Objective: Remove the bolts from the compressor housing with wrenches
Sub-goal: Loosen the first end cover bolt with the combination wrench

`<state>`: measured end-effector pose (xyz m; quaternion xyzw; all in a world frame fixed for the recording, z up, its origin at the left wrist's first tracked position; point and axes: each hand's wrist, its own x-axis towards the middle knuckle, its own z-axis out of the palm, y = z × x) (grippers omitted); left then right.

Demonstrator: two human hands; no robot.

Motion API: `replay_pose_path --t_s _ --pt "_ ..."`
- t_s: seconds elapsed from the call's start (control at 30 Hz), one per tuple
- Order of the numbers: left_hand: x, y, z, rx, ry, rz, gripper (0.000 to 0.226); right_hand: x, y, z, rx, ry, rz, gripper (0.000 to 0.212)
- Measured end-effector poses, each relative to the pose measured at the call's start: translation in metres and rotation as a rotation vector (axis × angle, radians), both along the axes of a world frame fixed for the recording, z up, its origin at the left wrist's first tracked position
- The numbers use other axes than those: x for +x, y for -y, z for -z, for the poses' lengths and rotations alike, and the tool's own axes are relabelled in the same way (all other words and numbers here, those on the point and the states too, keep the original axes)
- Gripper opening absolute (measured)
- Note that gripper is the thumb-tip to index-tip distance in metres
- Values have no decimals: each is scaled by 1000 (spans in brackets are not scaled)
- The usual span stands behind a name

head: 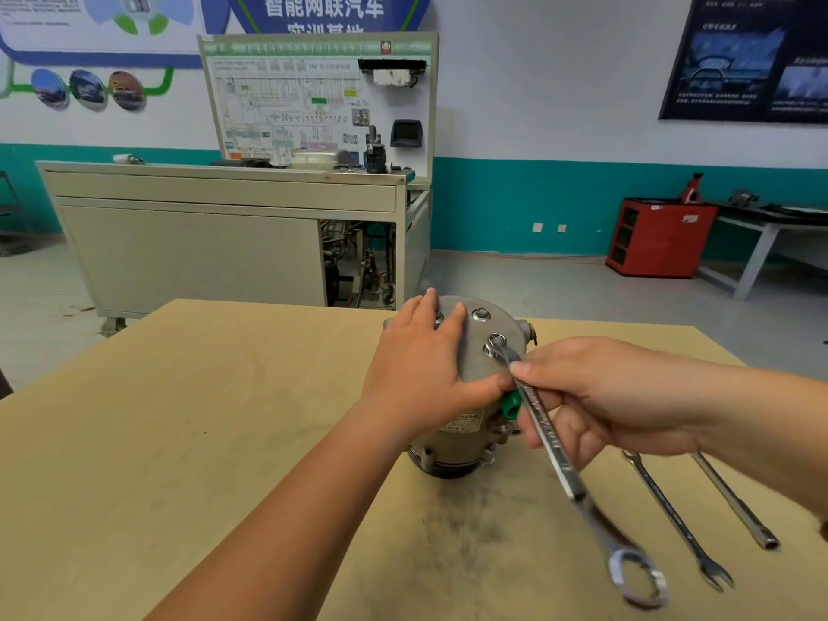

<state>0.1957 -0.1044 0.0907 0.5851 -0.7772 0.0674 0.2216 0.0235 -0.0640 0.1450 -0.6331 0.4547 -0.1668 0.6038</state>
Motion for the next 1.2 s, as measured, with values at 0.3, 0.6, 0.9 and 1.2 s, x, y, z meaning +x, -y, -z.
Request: replay_pose_path --t_s 0.3,0.6,0.9,1.2 --pt "-1 0 3 5 -14 -16 102 -36 48 -54 -550 -975 -169 52" --pt "0 -1 4 19 -35 -31 101 -46 83 -43 -1065 -812 -104 57" --pt "1 1 4 17 -43 -15 100 -32 39 -38 -646 -175 158 18" --pt "0 -1 0 -1 -20 -14 117 6 -15 -1 -14 232 139 27"
